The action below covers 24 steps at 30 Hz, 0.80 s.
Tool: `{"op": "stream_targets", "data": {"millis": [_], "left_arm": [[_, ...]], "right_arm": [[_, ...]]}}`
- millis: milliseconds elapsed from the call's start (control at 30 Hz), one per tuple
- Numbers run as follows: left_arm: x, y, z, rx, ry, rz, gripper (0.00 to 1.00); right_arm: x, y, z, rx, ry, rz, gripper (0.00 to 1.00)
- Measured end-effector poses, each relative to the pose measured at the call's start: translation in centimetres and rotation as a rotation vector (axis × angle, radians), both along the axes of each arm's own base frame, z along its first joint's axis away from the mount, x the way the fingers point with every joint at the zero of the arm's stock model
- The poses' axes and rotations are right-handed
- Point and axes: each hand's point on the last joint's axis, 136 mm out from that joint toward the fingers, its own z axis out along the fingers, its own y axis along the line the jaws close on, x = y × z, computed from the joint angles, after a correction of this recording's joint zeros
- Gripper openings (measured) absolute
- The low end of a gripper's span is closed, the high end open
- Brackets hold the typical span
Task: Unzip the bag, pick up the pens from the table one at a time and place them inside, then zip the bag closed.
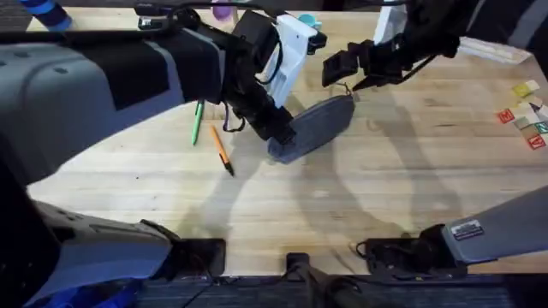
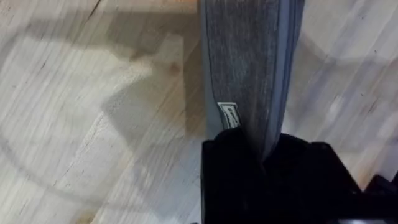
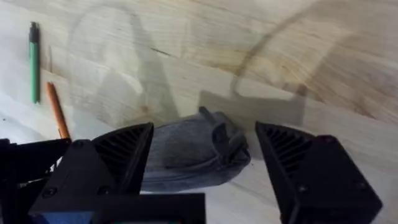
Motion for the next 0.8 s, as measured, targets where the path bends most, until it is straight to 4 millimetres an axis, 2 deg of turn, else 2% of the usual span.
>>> {"op": "stream_targets", "data": {"millis": [167,400,633,700,800], "left_arm": [[0.0,0.0,0.0,0.0,0.0,0.0,0.043],[0.0,0.0,0.0,0.0,0.0,0.0,0.043],[0.0,0.0,0.0,0.0,0.0,0.0,0.043],[0.0,0.0,0.0,0.0,0.0,0.0,0.043],[0.0,0.0,0.0,0.0,0.0,0.0,0.043]], "right_arm": [[0.2,0.1,-0.2,0.0,-0.003,0.001,0.986],[0.2,0.1,-0.3,0.0,-0.002,0.002,0.926],[0.1,0.1,-1.7,-0.004,0.038,0.002,0.848],[0.1,0.1,-1.7,-0.004,0.039,0.001,0.754],[0.1,0.1,-1.7,-0.003,0.039,-0.001,0.553]]}}
